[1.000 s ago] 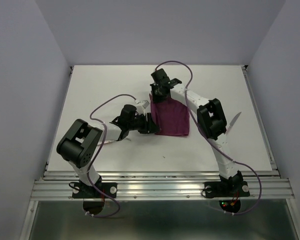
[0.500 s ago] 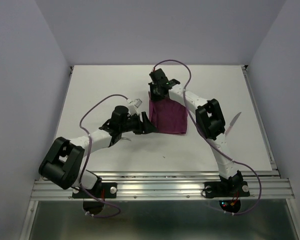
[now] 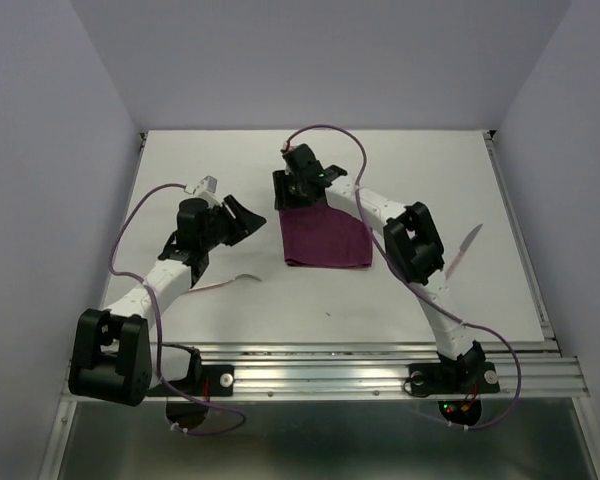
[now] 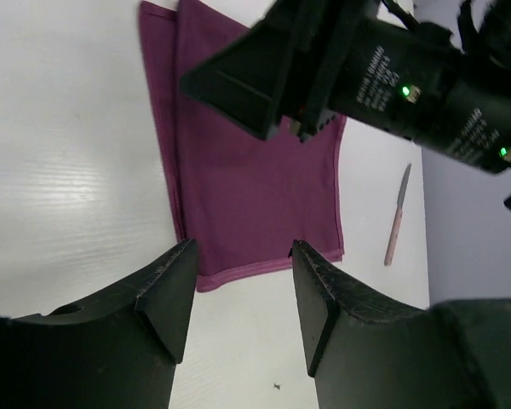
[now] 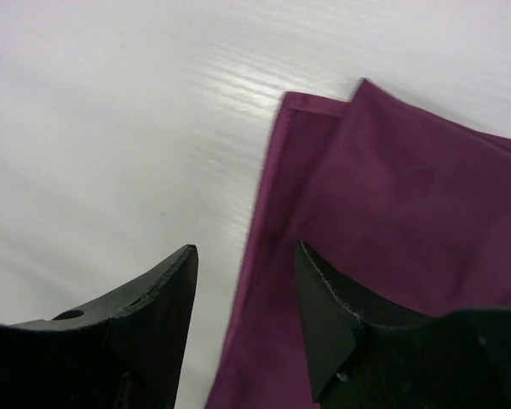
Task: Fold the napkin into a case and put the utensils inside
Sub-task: Turn over the upper triangle folded napkin at the center of the board.
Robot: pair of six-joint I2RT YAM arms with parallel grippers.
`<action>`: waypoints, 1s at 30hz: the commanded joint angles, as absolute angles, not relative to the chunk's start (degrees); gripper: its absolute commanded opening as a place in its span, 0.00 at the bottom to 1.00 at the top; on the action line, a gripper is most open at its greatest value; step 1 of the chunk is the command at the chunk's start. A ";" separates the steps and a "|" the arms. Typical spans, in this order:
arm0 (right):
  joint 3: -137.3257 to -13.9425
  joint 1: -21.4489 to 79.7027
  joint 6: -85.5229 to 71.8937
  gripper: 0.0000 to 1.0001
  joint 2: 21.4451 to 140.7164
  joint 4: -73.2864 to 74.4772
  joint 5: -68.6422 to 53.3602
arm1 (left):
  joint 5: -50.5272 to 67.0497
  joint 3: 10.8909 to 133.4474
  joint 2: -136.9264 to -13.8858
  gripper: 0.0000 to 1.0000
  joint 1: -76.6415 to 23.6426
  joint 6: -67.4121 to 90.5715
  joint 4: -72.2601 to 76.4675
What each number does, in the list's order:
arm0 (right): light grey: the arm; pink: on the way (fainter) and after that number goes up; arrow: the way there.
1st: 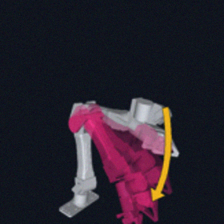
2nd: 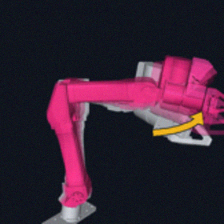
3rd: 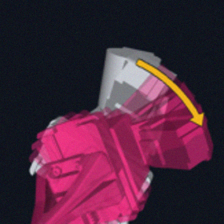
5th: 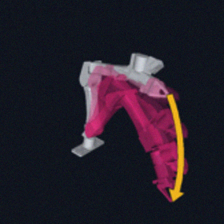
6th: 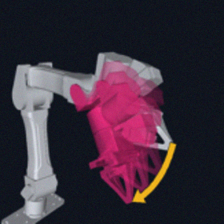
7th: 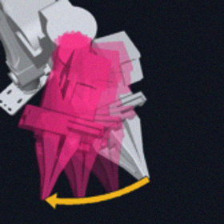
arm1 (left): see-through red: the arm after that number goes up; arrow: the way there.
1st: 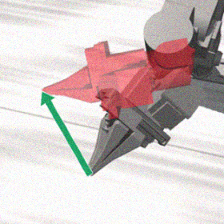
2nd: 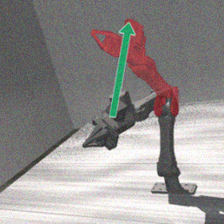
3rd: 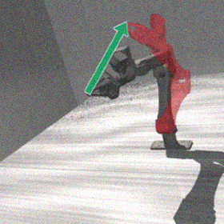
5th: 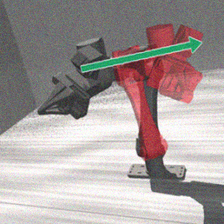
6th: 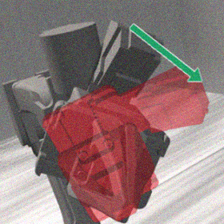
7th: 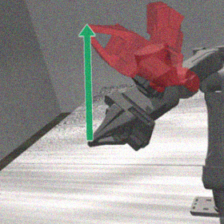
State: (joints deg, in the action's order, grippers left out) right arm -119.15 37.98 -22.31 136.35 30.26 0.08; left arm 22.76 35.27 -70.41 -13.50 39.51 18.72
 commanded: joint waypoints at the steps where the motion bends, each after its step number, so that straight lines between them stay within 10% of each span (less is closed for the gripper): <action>1: -118.92 39.90 -23.73 0.55 133.42 22.94 -8.51 | 20.91 34.19 -70.74 0.59 -9.85 43.59 18.63; 13: -103.20 34.90 -25.05 0.44 120.87 20.66 0.26 | 22.42 43.66 -81.63 0.56 -9.93 40.17 14.86; 23: -111.08 33.75 -26.89 0.41 128.22 24.52 3.78 | 26.54 65.18 -105.36 0.00 -12.30 42.80 12.66; 30: -117.58 33.75 -27.33 0.44 134.11 25.75 3.96 | 27.86 74.77 -115.03 0.00 -12.83 42.80 12.22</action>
State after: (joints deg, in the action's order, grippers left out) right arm -112.75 33.19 -26.57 131.57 24.95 2.92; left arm 25.69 68.75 -113.23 -12.43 42.68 12.49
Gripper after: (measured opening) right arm 0.430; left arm 0.025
